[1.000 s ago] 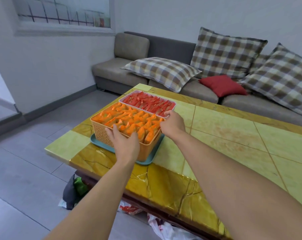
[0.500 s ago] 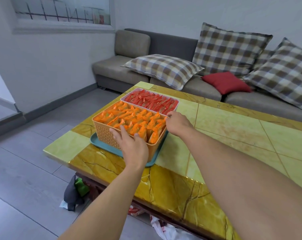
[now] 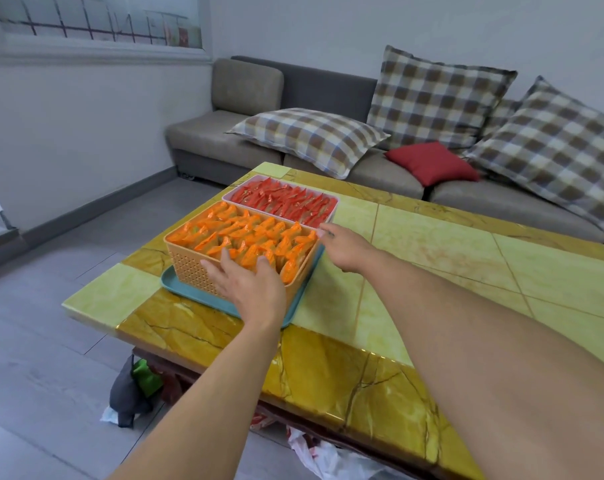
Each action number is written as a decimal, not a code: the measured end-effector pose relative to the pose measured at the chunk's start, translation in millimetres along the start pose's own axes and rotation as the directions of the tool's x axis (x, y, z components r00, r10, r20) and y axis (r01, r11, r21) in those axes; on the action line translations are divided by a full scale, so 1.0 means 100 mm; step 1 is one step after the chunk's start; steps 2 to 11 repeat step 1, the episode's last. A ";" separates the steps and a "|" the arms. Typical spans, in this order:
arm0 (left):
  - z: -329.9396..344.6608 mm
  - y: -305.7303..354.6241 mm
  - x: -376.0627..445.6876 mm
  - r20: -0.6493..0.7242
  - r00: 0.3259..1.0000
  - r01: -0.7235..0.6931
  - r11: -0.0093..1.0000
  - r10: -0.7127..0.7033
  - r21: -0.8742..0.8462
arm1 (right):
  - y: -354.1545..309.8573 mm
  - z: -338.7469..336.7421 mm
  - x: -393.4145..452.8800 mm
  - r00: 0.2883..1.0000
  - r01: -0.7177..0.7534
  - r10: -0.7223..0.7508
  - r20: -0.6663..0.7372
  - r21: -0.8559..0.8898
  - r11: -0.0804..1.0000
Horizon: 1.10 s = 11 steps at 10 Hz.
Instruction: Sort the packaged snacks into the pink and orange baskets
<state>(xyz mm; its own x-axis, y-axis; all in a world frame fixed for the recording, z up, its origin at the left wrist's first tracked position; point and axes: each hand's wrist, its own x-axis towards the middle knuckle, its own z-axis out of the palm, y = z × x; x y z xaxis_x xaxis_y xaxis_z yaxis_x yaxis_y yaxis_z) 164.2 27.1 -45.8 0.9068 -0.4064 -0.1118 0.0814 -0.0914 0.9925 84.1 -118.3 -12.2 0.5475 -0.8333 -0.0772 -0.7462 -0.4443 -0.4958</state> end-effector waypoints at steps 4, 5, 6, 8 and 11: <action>0.04 0.02 -0.08 -0.042 0.999 -0.007 1.000 0.007 0.014 | 0.15 -0.23 -0.21 0.997 -0.023 0.024 -0.072 0.018 1.000; 0.04 0.02 -0.08 -0.042 0.999 -0.007 1.000 0.007 0.014 | 0.15 -0.23 -0.21 0.997 -0.023 0.024 -0.072 0.018 1.000; 0.04 0.02 -0.08 -0.042 0.999 -0.007 1.000 0.007 0.014 | 0.15 -0.23 -0.21 0.997 -0.023 0.024 -0.072 0.018 1.000; 0.04 0.02 -0.08 -0.042 0.999 -0.007 1.000 0.007 0.014 | 0.15 -0.23 -0.21 0.997 -0.023 0.024 -0.072 0.018 1.000; 0.04 0.02 -0.08 -0.042 0.999 -0.007 1.000 0.007 0.014 | 0.15 -0.23 -0.21 0.997 -0.023 0.024 -0.072 0.018 1.000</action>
